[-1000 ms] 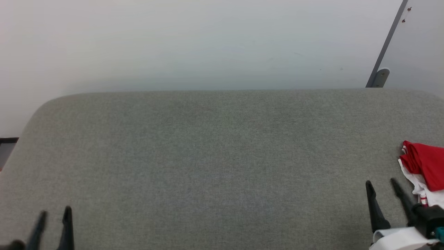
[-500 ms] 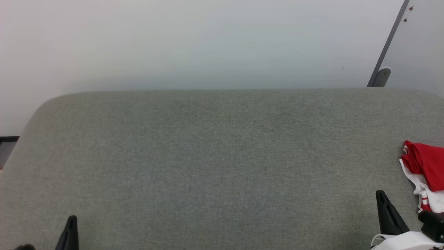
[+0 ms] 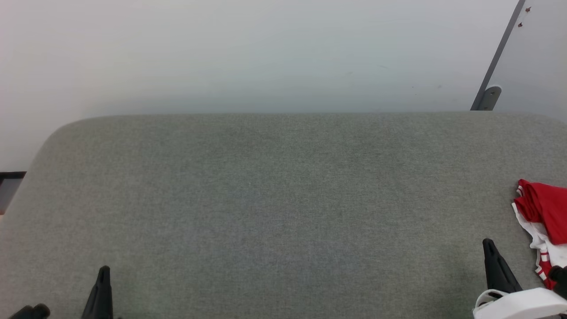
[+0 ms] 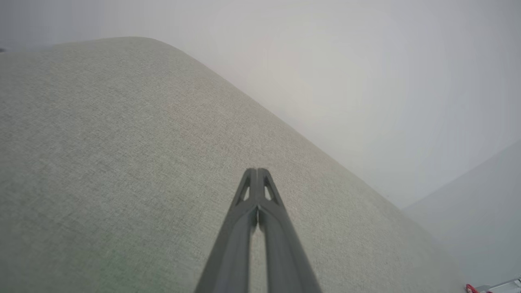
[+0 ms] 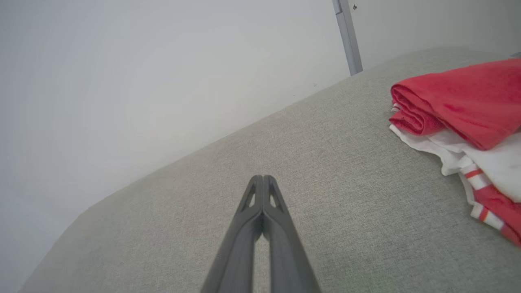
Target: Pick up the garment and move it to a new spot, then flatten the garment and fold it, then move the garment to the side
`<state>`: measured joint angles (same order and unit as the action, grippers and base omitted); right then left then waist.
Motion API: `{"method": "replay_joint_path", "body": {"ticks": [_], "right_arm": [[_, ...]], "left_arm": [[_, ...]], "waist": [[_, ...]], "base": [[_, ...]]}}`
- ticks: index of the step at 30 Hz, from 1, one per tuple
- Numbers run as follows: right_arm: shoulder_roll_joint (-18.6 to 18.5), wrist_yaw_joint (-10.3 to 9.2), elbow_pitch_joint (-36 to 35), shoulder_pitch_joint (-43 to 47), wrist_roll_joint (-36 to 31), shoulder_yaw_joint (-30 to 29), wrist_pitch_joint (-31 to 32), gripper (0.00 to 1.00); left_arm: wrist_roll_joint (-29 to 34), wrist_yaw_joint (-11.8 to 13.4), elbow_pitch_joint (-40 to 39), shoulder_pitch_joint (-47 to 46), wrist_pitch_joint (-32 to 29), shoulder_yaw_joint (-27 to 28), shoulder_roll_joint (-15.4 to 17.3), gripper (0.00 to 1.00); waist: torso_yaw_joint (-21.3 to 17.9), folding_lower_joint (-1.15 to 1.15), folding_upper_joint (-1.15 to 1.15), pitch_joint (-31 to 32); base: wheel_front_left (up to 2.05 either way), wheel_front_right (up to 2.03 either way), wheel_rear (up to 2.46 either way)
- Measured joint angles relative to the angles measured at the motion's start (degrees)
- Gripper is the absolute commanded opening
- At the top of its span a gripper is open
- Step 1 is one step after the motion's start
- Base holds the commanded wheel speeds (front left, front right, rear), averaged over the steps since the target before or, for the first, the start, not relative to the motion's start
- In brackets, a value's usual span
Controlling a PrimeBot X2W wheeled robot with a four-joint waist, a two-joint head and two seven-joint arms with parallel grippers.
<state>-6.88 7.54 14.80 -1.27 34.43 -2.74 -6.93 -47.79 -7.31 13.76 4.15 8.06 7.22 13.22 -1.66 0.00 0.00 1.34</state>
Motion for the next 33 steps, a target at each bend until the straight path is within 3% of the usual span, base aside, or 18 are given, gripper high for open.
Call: {"method": "replay_joint_path", "body": {"ticks": [33], "right_arm": [[1.72,-0.01,-0.32,-2.05,25.04,-1.63,5.95,0.0]], "left_arm": [[-19.29,0.0,0.11,-4.27,-6.22,-0.26,-4.36,0.0]], "waist": [[0.54,0.0,0.0,-0.5]], "base": [[0.0,0.0,0.0]]}}
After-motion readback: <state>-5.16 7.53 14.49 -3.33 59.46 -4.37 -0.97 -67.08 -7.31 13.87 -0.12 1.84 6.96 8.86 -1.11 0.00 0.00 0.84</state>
